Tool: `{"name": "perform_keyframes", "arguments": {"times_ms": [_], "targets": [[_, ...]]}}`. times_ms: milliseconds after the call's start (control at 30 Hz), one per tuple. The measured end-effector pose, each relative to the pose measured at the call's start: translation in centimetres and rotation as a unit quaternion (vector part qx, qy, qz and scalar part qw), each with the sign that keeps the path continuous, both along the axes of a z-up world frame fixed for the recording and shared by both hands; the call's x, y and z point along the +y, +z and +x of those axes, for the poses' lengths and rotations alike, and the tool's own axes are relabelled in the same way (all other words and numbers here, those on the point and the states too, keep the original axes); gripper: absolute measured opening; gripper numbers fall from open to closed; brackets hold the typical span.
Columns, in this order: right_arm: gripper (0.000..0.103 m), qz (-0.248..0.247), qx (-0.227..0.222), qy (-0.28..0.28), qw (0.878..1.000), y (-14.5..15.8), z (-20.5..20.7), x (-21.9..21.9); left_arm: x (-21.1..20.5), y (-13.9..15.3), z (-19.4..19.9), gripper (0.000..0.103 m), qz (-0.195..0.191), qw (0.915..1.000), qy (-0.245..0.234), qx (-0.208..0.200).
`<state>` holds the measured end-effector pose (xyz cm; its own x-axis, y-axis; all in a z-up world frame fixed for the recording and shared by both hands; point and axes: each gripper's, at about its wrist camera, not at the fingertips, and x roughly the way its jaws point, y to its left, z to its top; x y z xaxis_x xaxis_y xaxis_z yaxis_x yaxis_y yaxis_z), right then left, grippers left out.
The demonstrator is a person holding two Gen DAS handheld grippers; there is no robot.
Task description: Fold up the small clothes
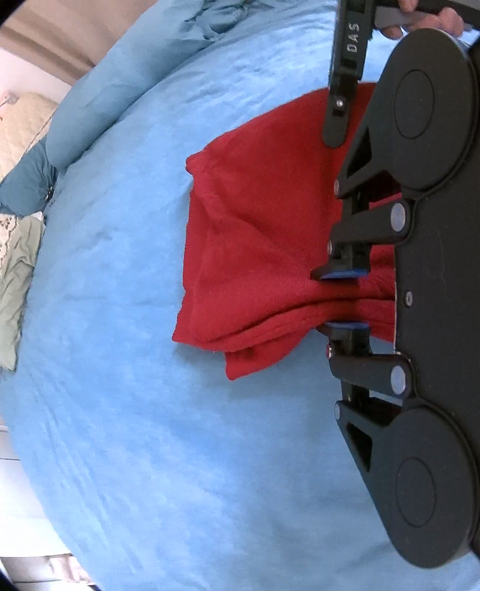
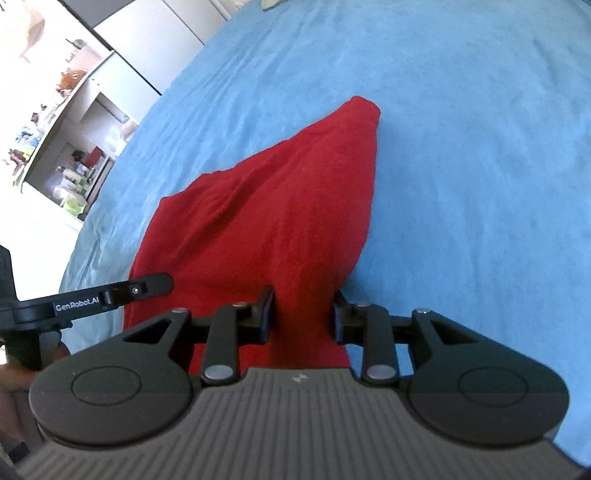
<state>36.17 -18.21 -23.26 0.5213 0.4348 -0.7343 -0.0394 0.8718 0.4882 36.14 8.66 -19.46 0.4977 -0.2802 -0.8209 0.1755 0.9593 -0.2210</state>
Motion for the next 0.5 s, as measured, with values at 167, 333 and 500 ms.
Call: {"name": "perform_keyframes", "arguments": {"times_ms": [167,333,500], "targets": [[0.051,0.002,-0.025,0.022,0.999,-0.8,-1.2,-1.3,0.6,-0.8,-1.1,0.030,0.004,0.9992,-0.003,-0.040],[0.053,-0.001,-0.053,0.038,0.998,-0.9,-1.6,-1.3,0.4,-1.0,-2.1,0.038,0.013,0.9976,0.009,-0.068],[0.094,-0.014,-0.092,0.005,0.996,1.6,-3.7,-1.2,1.3,2.2,-4.3,0.075,0.046,0.9931,0.057,-0.092]]}}
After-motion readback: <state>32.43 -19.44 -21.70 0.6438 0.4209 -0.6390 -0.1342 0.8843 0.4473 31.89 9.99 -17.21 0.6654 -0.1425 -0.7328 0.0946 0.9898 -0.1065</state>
